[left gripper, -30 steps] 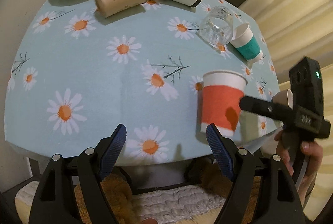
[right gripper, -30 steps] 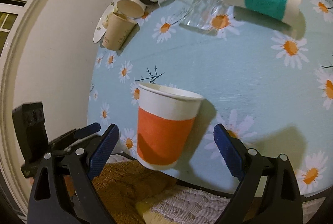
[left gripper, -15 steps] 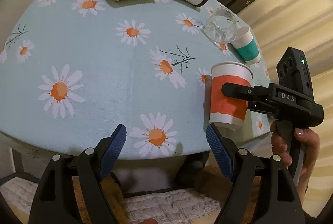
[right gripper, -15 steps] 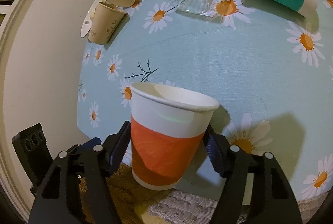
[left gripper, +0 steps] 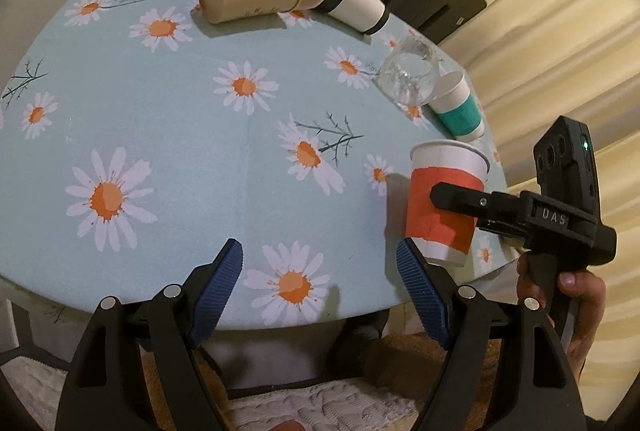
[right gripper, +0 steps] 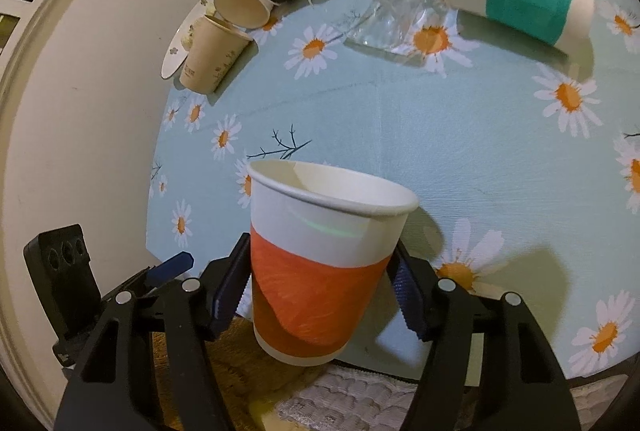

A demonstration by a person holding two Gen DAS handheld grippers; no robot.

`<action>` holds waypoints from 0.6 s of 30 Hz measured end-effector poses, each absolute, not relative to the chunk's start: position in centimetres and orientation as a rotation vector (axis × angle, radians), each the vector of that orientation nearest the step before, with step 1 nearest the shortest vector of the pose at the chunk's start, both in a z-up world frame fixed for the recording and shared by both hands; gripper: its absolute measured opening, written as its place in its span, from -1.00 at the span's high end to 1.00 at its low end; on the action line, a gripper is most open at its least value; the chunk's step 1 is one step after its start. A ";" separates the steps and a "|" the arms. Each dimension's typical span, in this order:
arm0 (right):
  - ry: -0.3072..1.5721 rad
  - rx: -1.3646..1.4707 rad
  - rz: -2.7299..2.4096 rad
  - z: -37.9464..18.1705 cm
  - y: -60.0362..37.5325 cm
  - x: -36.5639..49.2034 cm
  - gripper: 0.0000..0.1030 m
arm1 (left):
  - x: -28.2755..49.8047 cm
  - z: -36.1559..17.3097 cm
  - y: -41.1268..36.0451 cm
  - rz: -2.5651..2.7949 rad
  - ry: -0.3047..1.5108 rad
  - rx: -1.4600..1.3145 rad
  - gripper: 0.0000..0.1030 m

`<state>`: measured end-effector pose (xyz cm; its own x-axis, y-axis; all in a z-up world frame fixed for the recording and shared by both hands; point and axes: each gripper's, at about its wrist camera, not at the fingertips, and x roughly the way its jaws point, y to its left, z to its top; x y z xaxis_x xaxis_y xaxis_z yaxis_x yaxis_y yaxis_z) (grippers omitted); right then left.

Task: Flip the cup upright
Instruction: 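Lower the upright orange-banded cup onto the tablecloth with the right gripper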

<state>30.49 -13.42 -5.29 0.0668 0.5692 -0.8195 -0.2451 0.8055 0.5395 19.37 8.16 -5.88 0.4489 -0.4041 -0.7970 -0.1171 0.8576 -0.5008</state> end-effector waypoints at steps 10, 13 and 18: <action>1.124 0.231 0.593 -2.5 -13.4 27.5 -0.28 | 18.3 -5.0 9.2 -0.211 1.022 -0.484 -0.50; 1.016 0.202 0.581 -1.9 -13.1 26.1 -0.27 | 18.1 -4.7 10.6 -0.196 0.998 -0.490 -0.50; 0.783 0.106 0.535 -0.8 -12.0 23.6 -0.28 | 17.6 -4.7 12.2 -0.181 0.979 -0.513 -0.50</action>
<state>23.59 -12.01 -0.76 0.5837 0.4956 -0.6432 -0.4188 0.8624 0.2845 17.62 12.19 -4.67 0.5544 -0.3714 -0.7448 -0.0805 0.8668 -0.4922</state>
